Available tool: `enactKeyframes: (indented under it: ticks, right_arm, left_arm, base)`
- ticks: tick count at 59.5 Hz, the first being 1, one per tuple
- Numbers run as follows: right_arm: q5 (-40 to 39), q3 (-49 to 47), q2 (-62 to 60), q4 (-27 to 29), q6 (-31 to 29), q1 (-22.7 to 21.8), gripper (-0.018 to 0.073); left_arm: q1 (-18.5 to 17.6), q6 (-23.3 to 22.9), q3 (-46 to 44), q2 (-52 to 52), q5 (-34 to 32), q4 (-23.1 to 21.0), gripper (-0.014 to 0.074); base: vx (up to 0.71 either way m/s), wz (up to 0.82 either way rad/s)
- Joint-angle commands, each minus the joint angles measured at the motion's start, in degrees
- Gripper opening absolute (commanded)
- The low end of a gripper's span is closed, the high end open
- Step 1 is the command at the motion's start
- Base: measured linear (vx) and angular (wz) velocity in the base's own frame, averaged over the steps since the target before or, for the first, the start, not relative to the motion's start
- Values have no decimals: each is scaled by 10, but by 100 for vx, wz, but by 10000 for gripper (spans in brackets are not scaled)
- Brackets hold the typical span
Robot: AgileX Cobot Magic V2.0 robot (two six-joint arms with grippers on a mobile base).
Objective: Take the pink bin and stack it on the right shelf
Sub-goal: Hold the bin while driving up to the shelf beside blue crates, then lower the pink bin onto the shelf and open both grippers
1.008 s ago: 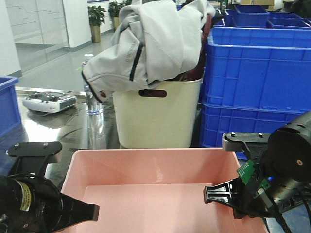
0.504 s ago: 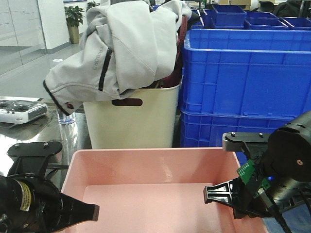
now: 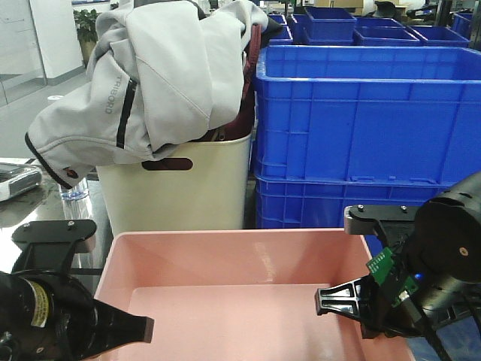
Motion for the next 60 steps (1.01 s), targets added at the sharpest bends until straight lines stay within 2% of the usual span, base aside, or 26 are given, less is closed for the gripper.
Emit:
enactKeyframes:
  ticks: [1, 43, 47, 53, 60]
  right_arm:
    - [-26, -16, -20, -21, -2, 0, 1]
    - [-30, -16, -20, -20, 0, 0, 1]
    - [-34, -16, -20, -11, -2, 0, 1]
    - [-40, -17, -19, 24, -23, 0, 1]
    - [-55, -27, -8, 55, -59, -1, 10]
  left_arm:
    - [-6, 2, -20, -23, -47, -2, 73]
    - [-6, 3, -20, -23, -49, 0, 73]
    - [-6, 10, -20, -23, -44, 4, 73]
    - [-2, 44, -20, -23, -38, 17, 76]
    - [25, 45, -20, -16, -26, 42, 78]
  base:
    - [1, -3]
    - [0, 0]
    - [0, 0]
    - [0, 0]
    - [0, 0]
